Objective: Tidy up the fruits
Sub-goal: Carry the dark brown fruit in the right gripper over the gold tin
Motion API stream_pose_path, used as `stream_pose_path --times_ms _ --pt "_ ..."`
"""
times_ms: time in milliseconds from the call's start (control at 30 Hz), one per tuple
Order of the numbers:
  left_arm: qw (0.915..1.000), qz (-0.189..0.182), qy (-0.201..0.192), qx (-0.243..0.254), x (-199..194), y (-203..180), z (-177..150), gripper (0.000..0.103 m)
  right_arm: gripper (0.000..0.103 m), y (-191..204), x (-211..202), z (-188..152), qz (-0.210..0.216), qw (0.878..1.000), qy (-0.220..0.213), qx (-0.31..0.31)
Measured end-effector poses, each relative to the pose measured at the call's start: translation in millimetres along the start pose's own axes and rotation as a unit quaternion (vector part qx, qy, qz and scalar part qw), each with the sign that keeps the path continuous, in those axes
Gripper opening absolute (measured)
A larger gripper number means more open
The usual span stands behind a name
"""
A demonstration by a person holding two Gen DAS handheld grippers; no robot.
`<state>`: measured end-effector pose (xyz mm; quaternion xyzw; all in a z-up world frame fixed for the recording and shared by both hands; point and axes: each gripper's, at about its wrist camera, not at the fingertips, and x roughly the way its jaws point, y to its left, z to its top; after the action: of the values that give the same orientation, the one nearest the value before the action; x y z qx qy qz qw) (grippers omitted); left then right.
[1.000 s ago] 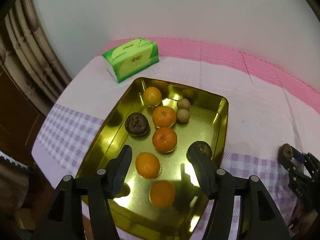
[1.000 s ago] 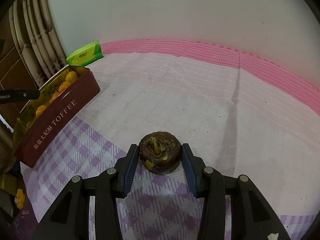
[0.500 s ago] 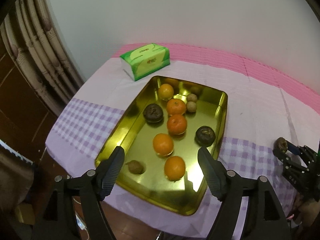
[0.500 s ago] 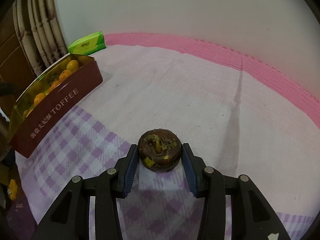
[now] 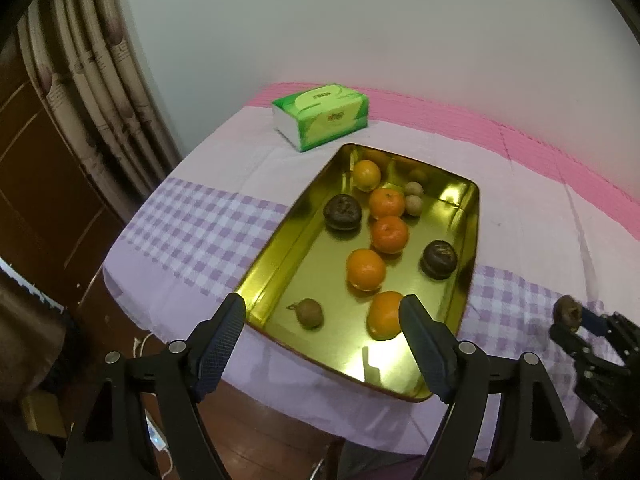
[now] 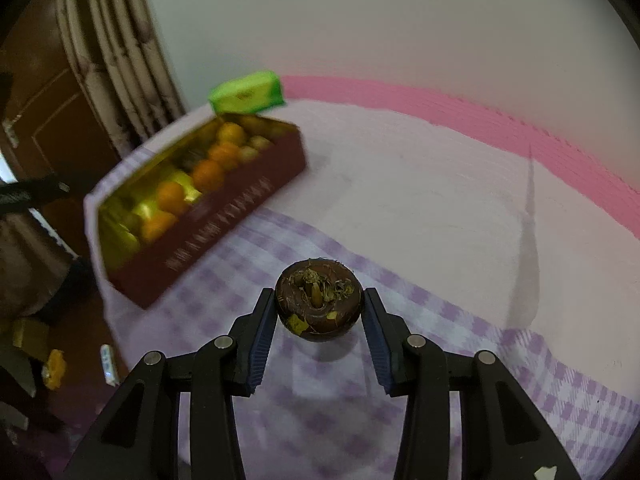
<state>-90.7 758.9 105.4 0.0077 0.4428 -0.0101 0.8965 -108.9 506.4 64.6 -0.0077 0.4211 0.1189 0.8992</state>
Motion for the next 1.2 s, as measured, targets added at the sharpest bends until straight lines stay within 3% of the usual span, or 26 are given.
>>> stream_pose_path --times_ms 300,433,567,733,1200 --pt "0.9949 0.077 -0.007 -0.065 11.5 60.6 6.4 0.082 0.04 61.9 -17.2 35.3 0.08 0.996 -0.021 -0.022" --pt "0.9933 0.076 0.004 -0.088 17.2 72.7 4.5 0.082 0.04 89.1 -9.6 45.4 0.101 0.994 -0.017 -0.044" --pt "0.9924 0.093 0.008 -0.08 19.6 71.3 3.4 0.084 0.04 110.2 3.4 51.3 0.111 0.992 -0.007 -0.06" --pt "0.9898 0.112 -0.005 -0.088 16.9 76.7 4.8 0.086 0.041 128.1 24.2 55.6 0.121 0.99 0.01 -0.072" --pt "0.9905 0.103 0.006 -0.091 21.8 78.3 5.2 0.087 0.041 158.7 73.4 65.0 0.127 0.986 0.043 -0.1"
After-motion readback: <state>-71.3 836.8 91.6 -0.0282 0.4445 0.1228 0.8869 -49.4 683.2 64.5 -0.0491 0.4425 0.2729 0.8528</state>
